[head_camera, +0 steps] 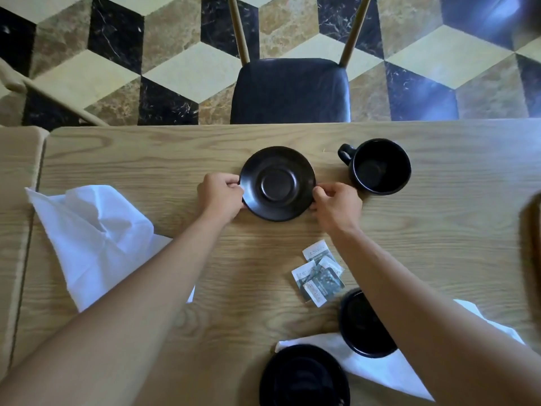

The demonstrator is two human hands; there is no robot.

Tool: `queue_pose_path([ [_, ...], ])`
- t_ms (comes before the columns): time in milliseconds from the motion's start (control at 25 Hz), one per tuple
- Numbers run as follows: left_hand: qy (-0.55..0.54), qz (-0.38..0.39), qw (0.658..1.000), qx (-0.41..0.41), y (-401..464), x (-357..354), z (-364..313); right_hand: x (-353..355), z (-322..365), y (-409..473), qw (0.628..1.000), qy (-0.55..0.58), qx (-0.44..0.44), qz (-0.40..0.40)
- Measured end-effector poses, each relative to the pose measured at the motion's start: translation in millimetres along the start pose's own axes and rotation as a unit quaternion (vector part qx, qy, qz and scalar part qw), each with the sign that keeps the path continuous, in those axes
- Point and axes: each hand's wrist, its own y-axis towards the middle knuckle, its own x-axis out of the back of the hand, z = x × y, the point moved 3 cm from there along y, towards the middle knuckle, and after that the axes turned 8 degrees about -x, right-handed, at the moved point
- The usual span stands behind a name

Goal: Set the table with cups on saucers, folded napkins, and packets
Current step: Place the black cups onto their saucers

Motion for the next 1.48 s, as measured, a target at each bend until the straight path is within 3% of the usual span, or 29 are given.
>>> queue_pose_path([
  [560, -0.062, 0.03, 0.998, -0.002, 3, -36, -15, 21, -21, 5, 0.996, 0.078, -0.051, -0.014],
  [640, -0.024, 0.015, 0.999, -0.025, -2, -31, -17, 32, -26, 1, 0.998, 0.05, -0.042, -0.014],
  [760, 0.065, -0.032, 0.989, -0.126, -12, -26, -39, 60, -41, -3, 0.998, 0.01, -0.052, -0.037],
  [840, 0.088, 0.013, 0.976, -0.197, -13, -39, -68, 79, -49, -1, 0.995, 0.034, -0.07, -0.056],
  [920, 0.108, 0.105, 0.954, -0.258, -13, -65, -102, 95, -53, 6, 0.985, 0.13, -0.098, -0.055],
  [1040, 0.177, 0.204, 0.896, -0.354, -22, -105, -137, 110, -44, 13, 0.959, 0.269, -0.092, -0.019],
  [1160, 0.208, 0.233, 0.862, -0.4, -24, -128, -147, 115, -37, 16, 0.94, 0.332, -0.076, 0.033],
  [1480, 0.187, 0.257, 0.852, -0.416, -20, -132, -159, 124, -20, 20, 0.953, 0.299, -0.034, 0.029],
])
